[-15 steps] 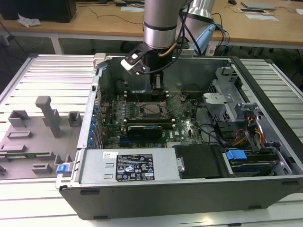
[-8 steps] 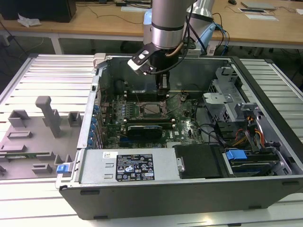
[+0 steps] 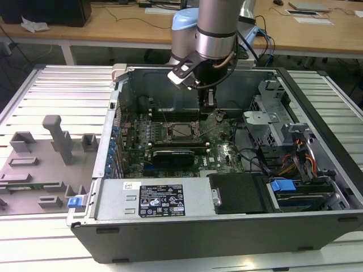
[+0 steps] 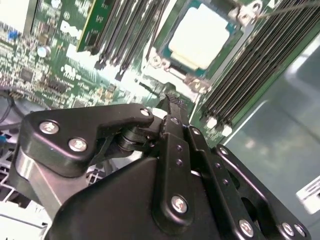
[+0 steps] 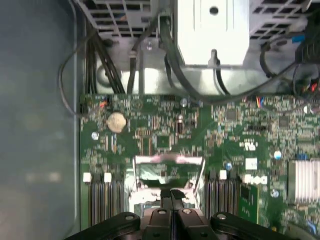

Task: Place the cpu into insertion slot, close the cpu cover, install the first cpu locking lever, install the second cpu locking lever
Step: 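Close the cpu cover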

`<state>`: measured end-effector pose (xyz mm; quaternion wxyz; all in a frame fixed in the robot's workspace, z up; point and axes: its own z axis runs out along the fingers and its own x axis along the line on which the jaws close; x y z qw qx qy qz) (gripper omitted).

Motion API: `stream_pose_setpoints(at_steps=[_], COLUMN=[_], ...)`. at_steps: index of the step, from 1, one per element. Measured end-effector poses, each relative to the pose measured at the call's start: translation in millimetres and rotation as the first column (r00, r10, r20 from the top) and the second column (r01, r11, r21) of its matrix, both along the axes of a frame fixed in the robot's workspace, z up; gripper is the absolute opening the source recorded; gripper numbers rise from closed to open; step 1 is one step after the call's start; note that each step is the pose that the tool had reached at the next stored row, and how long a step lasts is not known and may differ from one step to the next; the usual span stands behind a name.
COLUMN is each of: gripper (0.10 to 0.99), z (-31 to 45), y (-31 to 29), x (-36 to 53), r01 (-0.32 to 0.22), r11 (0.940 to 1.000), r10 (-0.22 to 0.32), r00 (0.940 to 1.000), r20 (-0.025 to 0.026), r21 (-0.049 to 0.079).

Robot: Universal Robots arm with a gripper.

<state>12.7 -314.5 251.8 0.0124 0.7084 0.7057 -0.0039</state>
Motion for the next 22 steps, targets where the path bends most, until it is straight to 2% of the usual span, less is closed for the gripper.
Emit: stream_pose_setpoints(at_steps=[5,7,10,12,19,22], gripper=[0.106,0.106,0.106,0.106,0.106,0.106], z=[4.9,5.0,5.0,5.1,5.1,5.1], y=[0.0,0.0,0.0,-0.1,-0.2,-0.2], x=[2.4,2.5,4.0,6.3,19.4,30.2], r01=[-0.003,-0.004,-0.013,-0.021,-0.027,-0.027], r11=[1.0,1.0,0.9999,0.9998,0.9996,0.9996], r10=[0.003,0.004,0.013,0.021,0.027,0.027], r00=[1.0,1.0,0.9998,0.9996,0.9995,0.9995], r20=[-0.001,0.001,0.0132,0.0177,0.0185,0.0184], r21=[0.0,0.0,0.0,0.0,0.002,0.002])
